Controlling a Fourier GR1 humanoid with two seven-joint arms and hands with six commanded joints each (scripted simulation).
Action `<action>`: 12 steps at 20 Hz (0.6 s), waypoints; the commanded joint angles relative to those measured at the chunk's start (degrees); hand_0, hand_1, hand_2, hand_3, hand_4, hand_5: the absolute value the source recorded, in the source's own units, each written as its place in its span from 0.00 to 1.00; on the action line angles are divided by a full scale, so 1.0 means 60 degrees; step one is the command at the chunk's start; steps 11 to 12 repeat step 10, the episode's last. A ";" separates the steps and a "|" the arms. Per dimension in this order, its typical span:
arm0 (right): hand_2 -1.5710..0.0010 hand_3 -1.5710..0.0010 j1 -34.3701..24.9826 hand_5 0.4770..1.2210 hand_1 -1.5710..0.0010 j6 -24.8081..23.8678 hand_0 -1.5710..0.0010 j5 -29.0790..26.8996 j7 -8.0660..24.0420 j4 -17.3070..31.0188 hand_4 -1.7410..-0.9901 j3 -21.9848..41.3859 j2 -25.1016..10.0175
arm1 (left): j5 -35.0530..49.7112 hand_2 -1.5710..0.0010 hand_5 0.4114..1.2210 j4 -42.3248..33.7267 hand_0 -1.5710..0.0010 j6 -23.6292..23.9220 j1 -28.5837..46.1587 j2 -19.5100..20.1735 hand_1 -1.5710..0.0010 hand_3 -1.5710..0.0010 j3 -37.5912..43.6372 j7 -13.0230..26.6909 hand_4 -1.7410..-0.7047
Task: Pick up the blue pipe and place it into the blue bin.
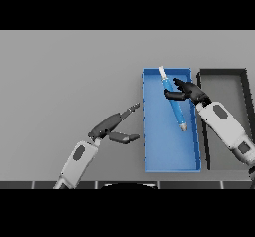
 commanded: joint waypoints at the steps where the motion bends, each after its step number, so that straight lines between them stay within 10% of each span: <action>1: 0.97 0.99 -0.0097 0.38 0.96 -0.0004 0.96 -0.0075 0.0000 0.0033 0.80 0.0120 -0.0032 | -0.0015 1.00 0.10 0.0025 1.00 0.0002 0.0042 -0.0005 1.00 1.00 -0.0017 -0.0043 0.78; 12: 0.99 1.00 -0.0097 0.32 0.99 0.0412 0.99 -0.0052 -0.0086 -0.0457 0.87 0.0283 -0.0388 | -0.0193 1.00 0.10 0.0355 1.00 0.0121 -0.0097 -0.0123 1.00 1.00 -0.0048 -0.0090 0.78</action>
